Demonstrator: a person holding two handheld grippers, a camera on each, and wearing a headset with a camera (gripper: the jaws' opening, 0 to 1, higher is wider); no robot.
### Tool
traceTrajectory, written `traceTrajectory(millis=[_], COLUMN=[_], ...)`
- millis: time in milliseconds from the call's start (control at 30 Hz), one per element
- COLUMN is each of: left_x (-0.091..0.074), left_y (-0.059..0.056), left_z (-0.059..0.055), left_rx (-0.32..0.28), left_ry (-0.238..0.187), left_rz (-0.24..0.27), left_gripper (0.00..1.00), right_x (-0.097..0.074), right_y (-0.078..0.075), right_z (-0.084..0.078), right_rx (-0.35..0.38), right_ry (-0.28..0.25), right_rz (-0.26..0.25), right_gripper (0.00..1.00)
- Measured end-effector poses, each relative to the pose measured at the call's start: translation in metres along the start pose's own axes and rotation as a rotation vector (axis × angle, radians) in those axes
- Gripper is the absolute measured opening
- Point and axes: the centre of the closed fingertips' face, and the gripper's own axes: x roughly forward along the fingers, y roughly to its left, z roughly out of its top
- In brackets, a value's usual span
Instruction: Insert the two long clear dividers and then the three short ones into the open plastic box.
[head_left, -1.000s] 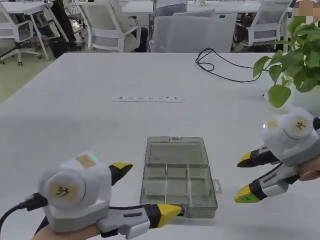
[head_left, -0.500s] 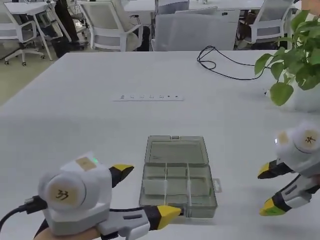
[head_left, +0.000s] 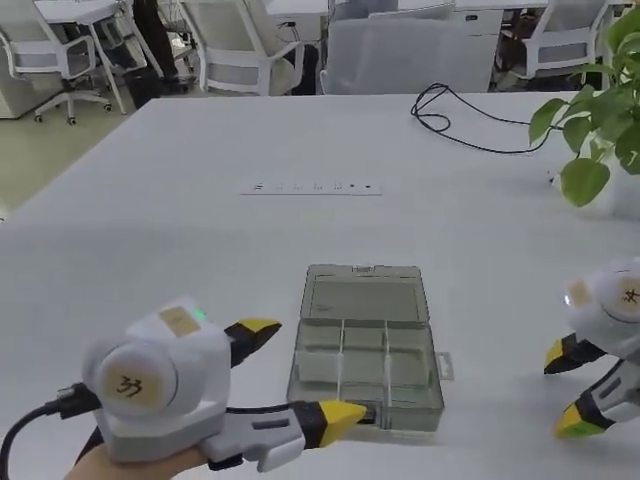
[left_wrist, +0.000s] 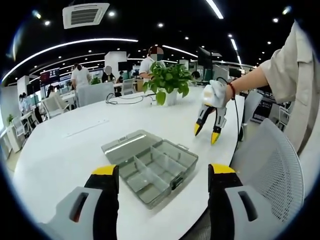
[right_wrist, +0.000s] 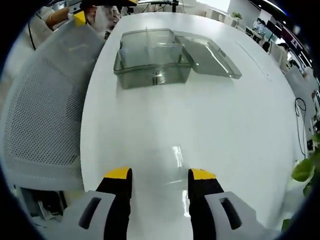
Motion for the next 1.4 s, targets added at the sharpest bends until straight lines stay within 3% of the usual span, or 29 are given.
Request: traceTrajectory(millis=[467, 967, 1133, 1400], left_x=[0.0, -0.002, -0.003, -0.003], left_y=[-0.002, -0.003, -0.003, -0.005], left_z=[0.001, 0.0, 0.0, 0.003], left_rx=[0.002, -0.013, -0.047, -0.116], left_ry=[-0.001, 0.003, -0.013, -0.041], left_rz=[0.006, -0.003, -0.008, -0.026], left_gripper=[0.7, 0.68, 0.68, 0.65], right_x=[-0.001, -0.002, -0.011, -0.025], right_y=[-0.006, -0.003, -0.004, -0.018], right_z=[-0.004, -0.003, 0.006, 0.037], right_rx=[-0.009, 0.006, 0.019, -0.013], right_ry=[-0.016, -0.035, -0.077, -0.18], right_rz=[0.006, -0.003, -0.031, -0.137], right_gripper=[0.34, 0.33, 0.32, 0.32])
